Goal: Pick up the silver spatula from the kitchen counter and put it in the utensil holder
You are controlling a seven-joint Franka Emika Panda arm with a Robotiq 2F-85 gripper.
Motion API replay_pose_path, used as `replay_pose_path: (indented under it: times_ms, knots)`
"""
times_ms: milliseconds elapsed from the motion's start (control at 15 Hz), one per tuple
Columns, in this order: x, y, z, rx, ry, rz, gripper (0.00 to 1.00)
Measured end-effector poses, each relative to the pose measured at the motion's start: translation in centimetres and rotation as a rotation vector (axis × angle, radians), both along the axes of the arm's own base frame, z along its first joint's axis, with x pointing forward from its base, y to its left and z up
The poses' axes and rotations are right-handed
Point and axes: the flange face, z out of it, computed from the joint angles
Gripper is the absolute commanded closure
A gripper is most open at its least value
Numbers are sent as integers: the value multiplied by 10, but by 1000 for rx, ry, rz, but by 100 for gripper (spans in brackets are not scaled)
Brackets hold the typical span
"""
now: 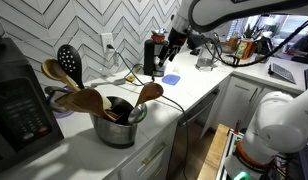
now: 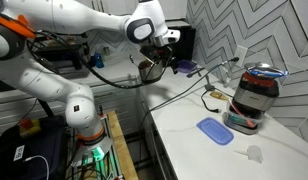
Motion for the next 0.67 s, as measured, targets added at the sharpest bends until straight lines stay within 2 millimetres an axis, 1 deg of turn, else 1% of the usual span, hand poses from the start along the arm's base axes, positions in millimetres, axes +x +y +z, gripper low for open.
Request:
replay_pose_path:
  times_ms: [133, 200, 267, 400, 533, 667]
  knots:
    - [33, -10, 10, -93, 6, 46, 0]
    - [51, -11, 14, -140, 11, 68, 0]
    - [69, -8, 16, -185, 15, 92, 0]
    - [101, 6, 16, -273, 25, 146, 0]
    - [125, 21, 12, -317, 30, 188, 0]
    - [135, 25, 10, -325, 32, 198, 0]
